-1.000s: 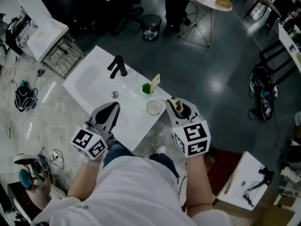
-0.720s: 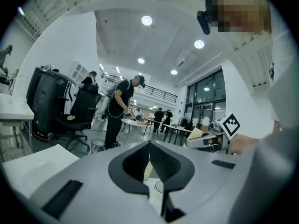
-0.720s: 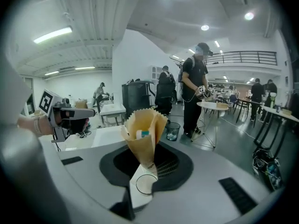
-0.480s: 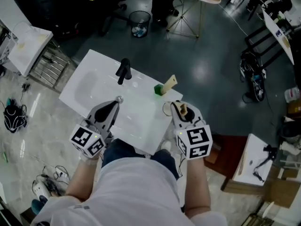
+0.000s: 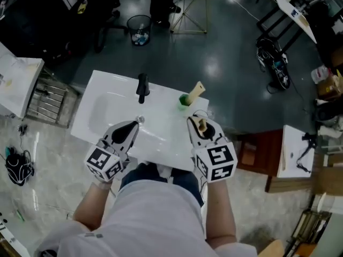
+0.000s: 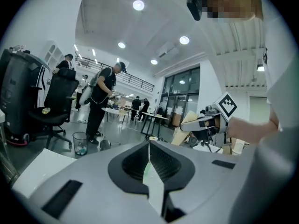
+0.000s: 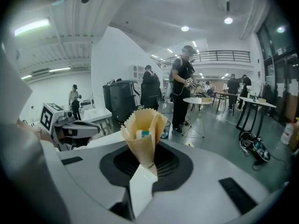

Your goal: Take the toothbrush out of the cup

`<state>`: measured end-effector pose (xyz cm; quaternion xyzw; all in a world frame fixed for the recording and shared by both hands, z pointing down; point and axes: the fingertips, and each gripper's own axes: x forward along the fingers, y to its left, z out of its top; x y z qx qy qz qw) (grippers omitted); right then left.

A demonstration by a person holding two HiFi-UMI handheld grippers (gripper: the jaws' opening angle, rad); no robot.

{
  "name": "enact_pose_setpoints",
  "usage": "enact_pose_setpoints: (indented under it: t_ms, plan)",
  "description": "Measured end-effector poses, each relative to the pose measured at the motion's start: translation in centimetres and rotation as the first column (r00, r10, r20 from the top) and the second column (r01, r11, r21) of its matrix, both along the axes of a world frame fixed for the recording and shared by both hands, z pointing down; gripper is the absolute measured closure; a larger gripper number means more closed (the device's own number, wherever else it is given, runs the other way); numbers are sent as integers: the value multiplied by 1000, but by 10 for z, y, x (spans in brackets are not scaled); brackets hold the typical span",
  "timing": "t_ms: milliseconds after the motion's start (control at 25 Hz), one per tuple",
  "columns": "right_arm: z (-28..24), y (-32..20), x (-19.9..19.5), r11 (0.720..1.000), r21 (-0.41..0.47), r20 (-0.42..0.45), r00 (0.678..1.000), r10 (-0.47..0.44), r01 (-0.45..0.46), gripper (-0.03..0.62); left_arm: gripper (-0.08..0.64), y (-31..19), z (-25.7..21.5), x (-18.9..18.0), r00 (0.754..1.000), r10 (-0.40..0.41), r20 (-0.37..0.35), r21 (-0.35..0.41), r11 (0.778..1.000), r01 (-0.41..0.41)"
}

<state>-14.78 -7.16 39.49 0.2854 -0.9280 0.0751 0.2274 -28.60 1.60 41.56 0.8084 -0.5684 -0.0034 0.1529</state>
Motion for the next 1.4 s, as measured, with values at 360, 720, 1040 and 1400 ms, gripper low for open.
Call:
enact_pose_setpoints:
  t_ms: [360,720,1040,1400]
  plan:
    - [-1,8,16,995,-31,15,995,96,-96,528,540,-26,-9,31,992,126,10,6,992,-126]
    - [3,-10,45,980,-46,25,980,196,-195,528,540,-74,2,60,973,231,27,2,973,-231]
    - [2,-24,78,962,-71,22,964,265,-263,528,538,-133,31,100,959,283,19,-46,958,-282]
    - [21,-37,117,931,-119,12,937,350,-346,528,438,-205,78,134,953,303,28,-112,948,-298]
